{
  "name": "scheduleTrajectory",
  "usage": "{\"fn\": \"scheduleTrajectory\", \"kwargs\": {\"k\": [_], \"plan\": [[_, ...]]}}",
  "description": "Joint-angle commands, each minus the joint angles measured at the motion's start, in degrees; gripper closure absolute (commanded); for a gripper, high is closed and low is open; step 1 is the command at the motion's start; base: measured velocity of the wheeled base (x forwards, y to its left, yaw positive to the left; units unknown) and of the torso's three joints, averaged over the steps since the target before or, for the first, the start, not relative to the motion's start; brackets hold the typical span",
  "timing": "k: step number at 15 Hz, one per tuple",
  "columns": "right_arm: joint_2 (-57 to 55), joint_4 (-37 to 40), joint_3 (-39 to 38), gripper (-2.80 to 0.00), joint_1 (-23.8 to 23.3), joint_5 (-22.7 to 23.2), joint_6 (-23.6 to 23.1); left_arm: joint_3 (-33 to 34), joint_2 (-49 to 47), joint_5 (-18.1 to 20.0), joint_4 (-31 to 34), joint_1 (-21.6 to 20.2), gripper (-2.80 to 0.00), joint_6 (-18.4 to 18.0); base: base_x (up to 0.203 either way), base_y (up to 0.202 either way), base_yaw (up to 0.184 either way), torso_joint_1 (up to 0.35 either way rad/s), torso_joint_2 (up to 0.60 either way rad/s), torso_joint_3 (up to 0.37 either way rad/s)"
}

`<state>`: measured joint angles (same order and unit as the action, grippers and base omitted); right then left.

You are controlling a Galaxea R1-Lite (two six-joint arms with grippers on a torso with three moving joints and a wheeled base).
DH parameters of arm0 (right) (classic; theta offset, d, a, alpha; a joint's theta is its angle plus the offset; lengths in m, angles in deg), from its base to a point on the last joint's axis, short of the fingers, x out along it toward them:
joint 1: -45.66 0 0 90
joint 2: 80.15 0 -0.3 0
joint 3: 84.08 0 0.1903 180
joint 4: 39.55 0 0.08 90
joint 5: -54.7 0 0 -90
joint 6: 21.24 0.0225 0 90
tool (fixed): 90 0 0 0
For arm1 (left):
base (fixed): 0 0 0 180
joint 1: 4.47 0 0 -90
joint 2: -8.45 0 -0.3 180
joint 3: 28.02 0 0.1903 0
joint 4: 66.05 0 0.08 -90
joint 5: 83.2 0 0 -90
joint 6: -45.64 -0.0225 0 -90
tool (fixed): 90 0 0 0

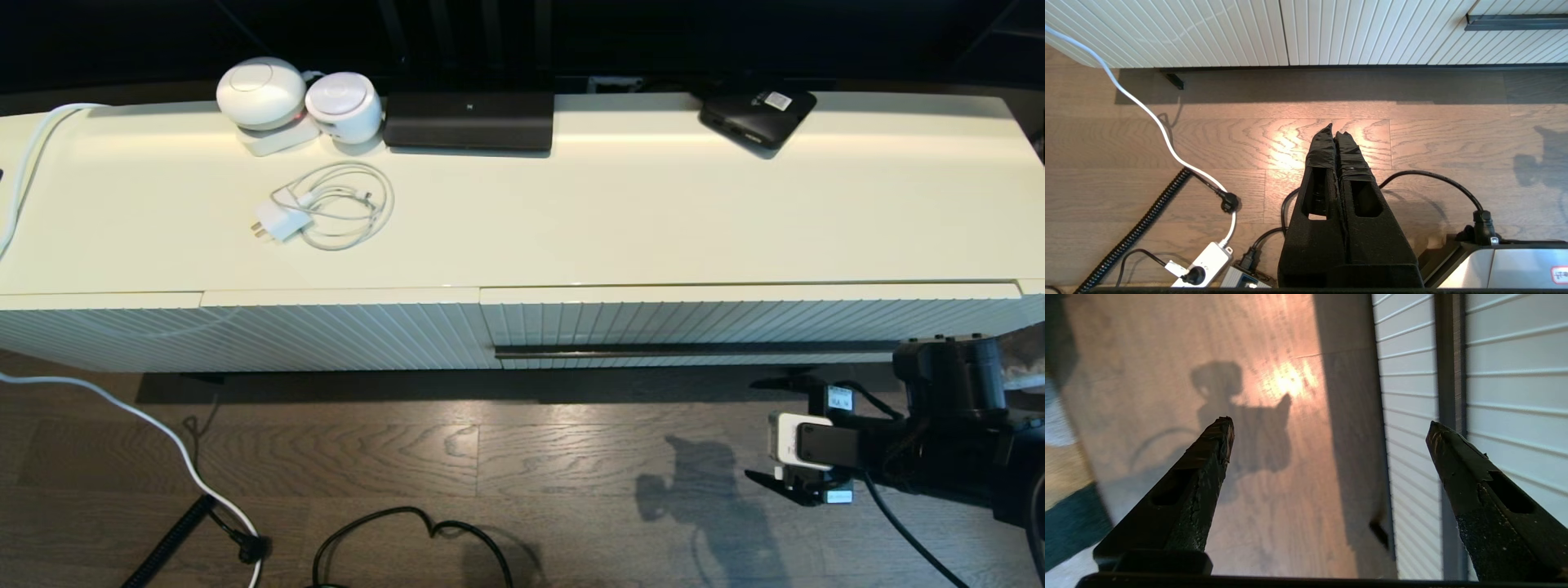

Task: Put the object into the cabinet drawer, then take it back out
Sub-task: Open the drawer

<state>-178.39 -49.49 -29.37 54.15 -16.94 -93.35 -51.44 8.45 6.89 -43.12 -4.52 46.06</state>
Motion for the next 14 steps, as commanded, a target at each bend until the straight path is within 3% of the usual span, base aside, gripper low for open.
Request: {"fn": "scheduleTrajectory", "kwargs": {"k": [1,14], "plan": [[-1.86,-1.42,0.3,-2.8,-0.05,0.27,-0.4,-0.04,0.0,-0.01,0.0,-0.04,0.0,0.02,0.0,0.0,0.0,0.0,0.0,0.0],[-9.24,-8.25,3.99,-2.8,-1.1,0.63,-0.91,-0.04,0.0,-0.01,0.0,-0.04,0.0,0.02,0.0,0.0,0.0,0.0,0.0,0.0]]}}
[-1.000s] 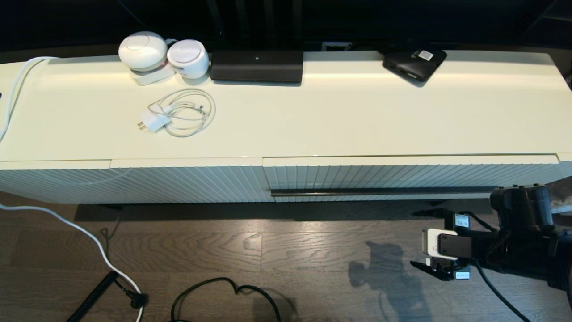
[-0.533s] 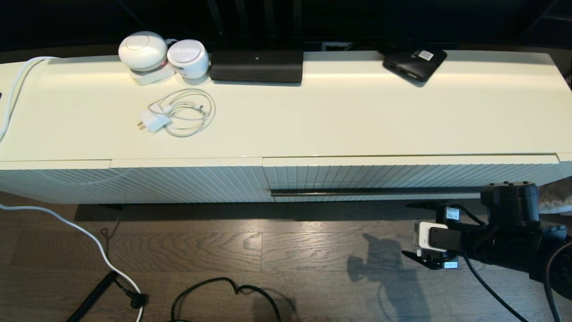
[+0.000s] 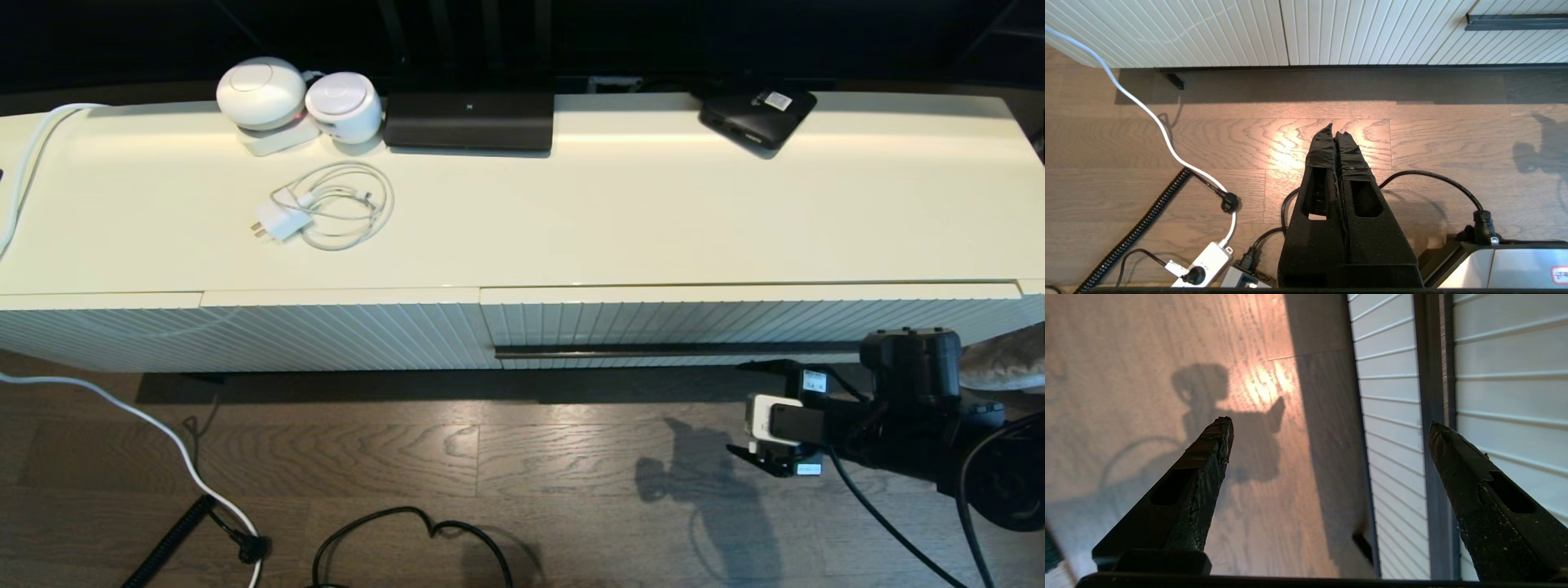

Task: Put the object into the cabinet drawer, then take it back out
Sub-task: Open the drawer

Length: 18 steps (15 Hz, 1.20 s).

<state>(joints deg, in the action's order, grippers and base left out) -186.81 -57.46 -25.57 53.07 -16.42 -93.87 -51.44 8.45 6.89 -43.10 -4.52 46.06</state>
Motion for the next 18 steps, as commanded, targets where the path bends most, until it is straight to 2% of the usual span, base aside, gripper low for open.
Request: {"fn": "scheduleTrajectory", "kwargs": {"k": [1,12,18], "plan": [[-1.39,-1.36,0.53,-2.8,-0.03,0.31,-0.46,-0.04,0.0,-0.01,-0.02,-0.04,0.0,0.02,0.0,0.0,0.0,0.0,0.0,0.0],[-5.22,-2.24,3.73,-2.8,-0.03,0.46,-2.22,0.0,0.0,-0.01,-0.02,0.0,0.0,0.02,0.0,0.0,0.0,0.0,0.0,0.0],[-2.81,-2.23,3.82,-2.8,-0.2,0.78,-2.9,0.05,0.0,-0.01,-0.02,0.05,0.0,0.02,0.0,0.0,0.0,0.0,0.0,0.0]]}}
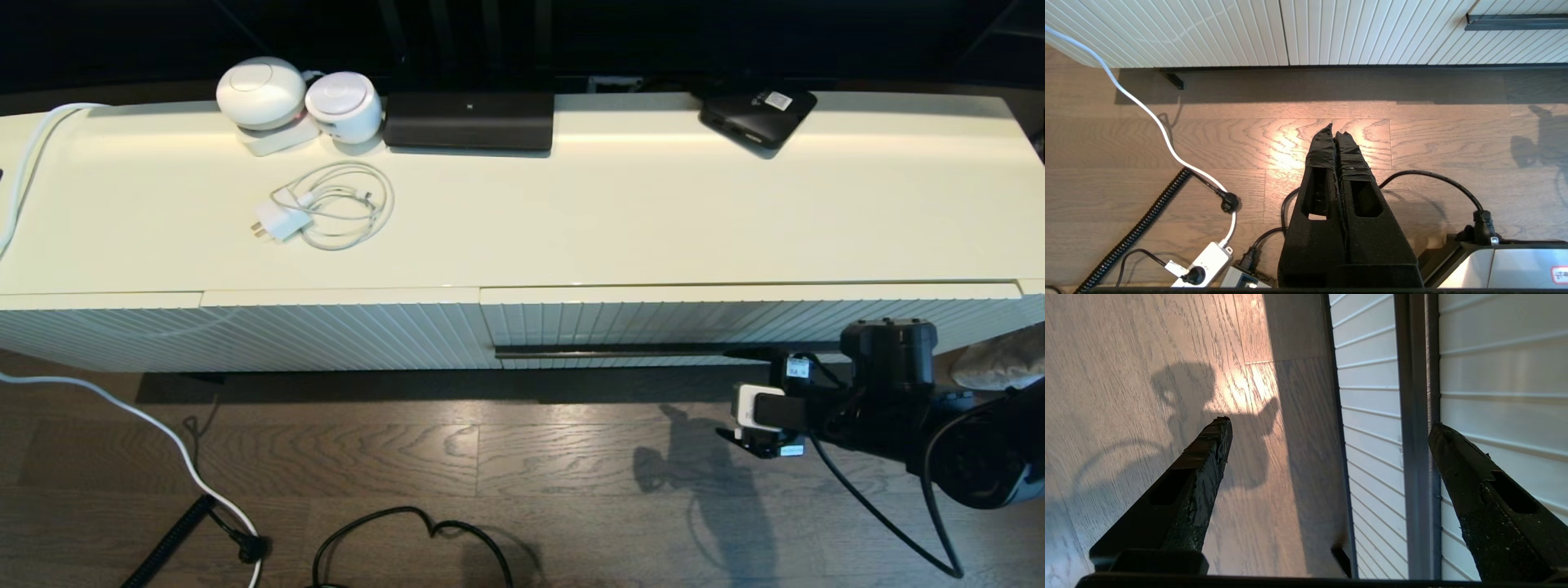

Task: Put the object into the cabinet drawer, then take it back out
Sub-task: Open the drawer

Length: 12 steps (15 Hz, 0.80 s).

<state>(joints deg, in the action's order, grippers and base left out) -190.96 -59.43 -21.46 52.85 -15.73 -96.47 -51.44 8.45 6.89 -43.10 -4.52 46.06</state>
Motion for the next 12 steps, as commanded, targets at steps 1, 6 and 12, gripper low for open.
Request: {"fn": "scheduleTrajectory", "kwargs": {"k": [1,6,12], "plan": [[2.28,-0.2,-0.99,-2.8,-0.03,0.58,-1.81,-0.04,0.0,-0.01,-0.02,-0.04,0.0,0.02,0.0,0.0,0.0,0.0,0.0,0.0],[2.4,0.69,-1.57,-2.8,-2.51,2.74,-9.75,-0.02,0.0,-0.01,-0.02,0.02,0.0,0.02,0.0,0.0,0.0,0.0,0.0,0.0],[-0.28,0.88,1.18,-2.8,-2.53,2.15,-10.39,-0.03,0.0,-0.01,-0.02,0.04,0.0,0.02,0.0,0.0,0.0,0.0,0.0,0.0]]}}
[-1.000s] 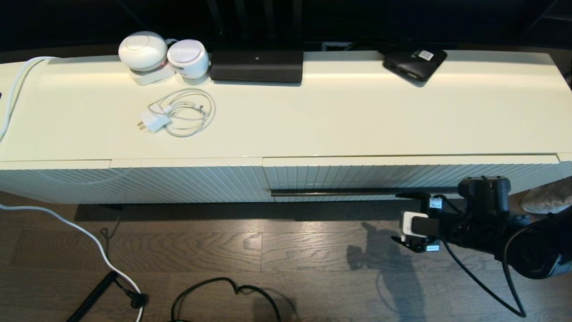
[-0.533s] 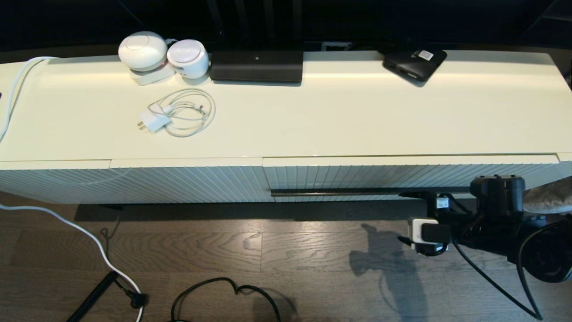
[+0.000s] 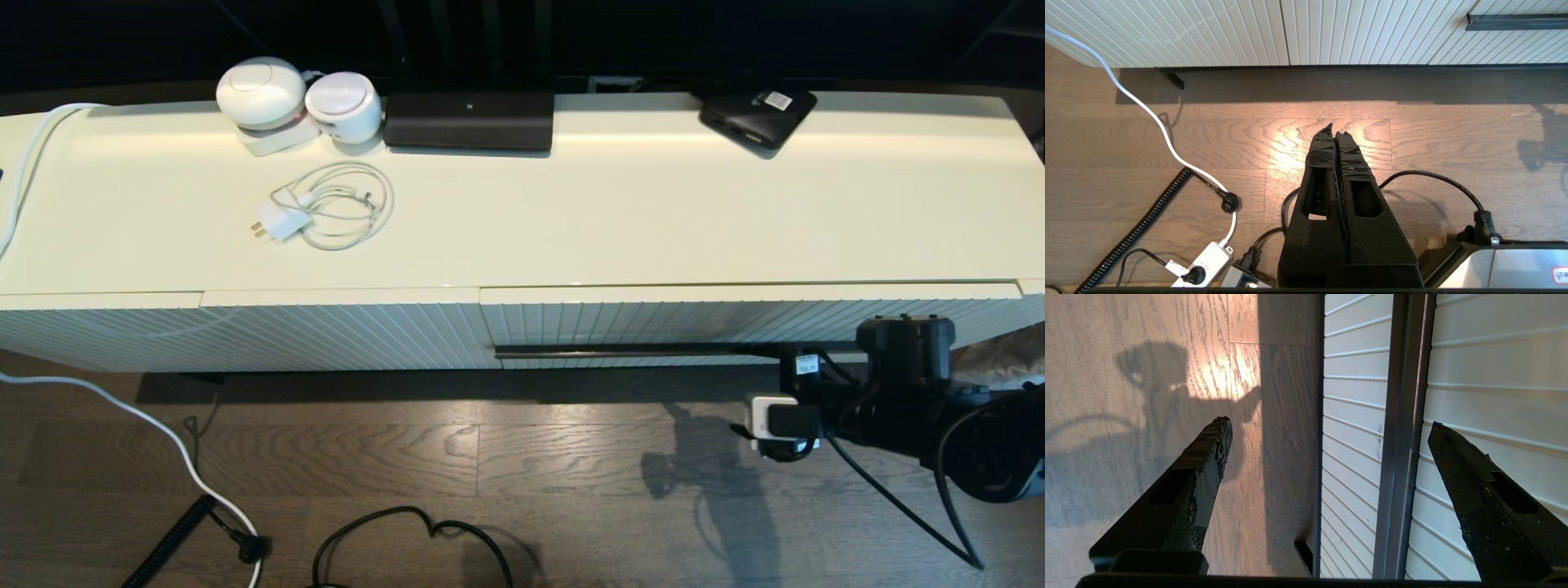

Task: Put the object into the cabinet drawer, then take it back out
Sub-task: Open the drawer

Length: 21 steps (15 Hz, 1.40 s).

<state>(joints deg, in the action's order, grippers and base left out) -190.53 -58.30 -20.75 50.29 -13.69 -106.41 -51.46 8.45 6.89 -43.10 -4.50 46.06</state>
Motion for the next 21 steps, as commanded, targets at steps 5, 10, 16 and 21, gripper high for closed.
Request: {"fn": "scheduleTrajectory", "kwargs": {"k": [5,10,16,21], "plan": [[-2.96,-0.35,2.72,-2.8,-0.46,-0.24,-0.52,-0.01,0.0,-0.01,-0.02,0.01,0.0,0.02,0.0,0.0,0.0,0.0,0.0,0.0],[-4.93,-0.16,5.02,-2.8,-0.77,-0.33,-0.49,-0.01,0.0,-0.01,-0.02,-0.06,0.0,0.02,0.0,0.0,0.0,0.0,0.0,0.0],[-6.07,-0.16,5.81,-2.8,-0.77,-0.68,-0.43,0.07,0.0,-0.01,-0.02,-0.06,0.0,0.02,0.0,0.0,0.0,0.0,0.0,0.0],[-5.08,-0.07,3.27,-2.8,-0.6,-0.68,-0.43,0.07,0.0,-0.01,-0.02,-0.06,0.0,0.02,0.0,0.0,0.0,0.0,0.0,0.0]]}}
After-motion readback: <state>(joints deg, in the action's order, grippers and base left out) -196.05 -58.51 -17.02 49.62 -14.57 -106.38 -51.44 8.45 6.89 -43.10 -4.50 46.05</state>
